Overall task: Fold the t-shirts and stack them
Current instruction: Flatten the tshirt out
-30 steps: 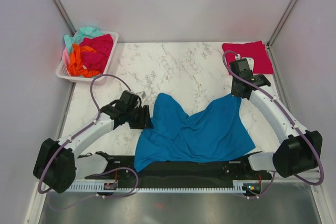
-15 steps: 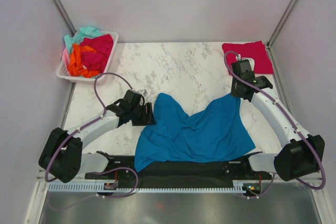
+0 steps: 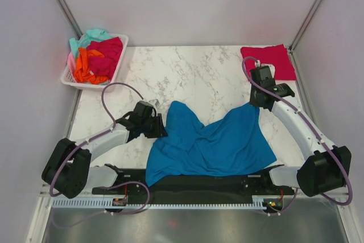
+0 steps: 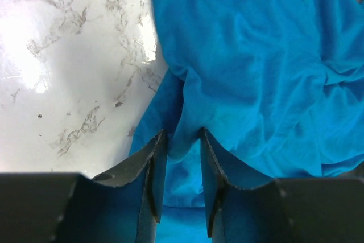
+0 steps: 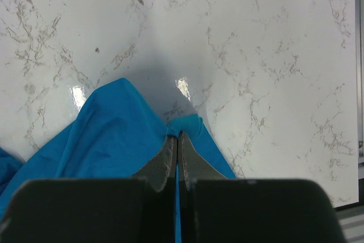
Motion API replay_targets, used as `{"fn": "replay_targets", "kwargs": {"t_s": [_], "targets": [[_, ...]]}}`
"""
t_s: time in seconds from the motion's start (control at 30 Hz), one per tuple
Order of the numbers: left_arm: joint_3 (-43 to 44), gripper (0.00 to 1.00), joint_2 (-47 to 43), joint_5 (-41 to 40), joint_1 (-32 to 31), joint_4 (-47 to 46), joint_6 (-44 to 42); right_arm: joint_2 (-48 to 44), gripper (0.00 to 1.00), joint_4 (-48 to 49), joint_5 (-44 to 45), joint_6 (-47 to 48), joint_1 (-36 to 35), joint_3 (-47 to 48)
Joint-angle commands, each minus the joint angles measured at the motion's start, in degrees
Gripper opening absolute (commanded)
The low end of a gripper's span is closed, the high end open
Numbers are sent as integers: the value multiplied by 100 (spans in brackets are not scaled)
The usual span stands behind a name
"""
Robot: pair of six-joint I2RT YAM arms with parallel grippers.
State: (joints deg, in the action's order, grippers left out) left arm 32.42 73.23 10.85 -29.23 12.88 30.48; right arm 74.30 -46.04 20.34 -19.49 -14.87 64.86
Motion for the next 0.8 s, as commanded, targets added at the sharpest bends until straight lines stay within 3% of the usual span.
{"fn": "replay_targets", "kwargs": {"t_s": [0.0,0.13,0.23,0.27,0.6,0.77], "targets": [[53,36,-387,40,-30,-182,134,-126,0,139,-4,15,20,-70],[378,31,-599,-127,-30,223,72,-153,0,131,-12,6,20,-53],[554,4,-766,-136,-30,451,55,-170,0,122,-39,-3,20,-44],[598,2,-836,-145,-30,574,55,-205,0,113,-39,-11,20,-44],[1897,2,-2075,-285,-30,1804,-252,-995,0,-299,-311,-213,20,316],[3733,2,-2629,-444,-30,2683,-735,-2293,0,-406,-645,-258,20,1273]]}}
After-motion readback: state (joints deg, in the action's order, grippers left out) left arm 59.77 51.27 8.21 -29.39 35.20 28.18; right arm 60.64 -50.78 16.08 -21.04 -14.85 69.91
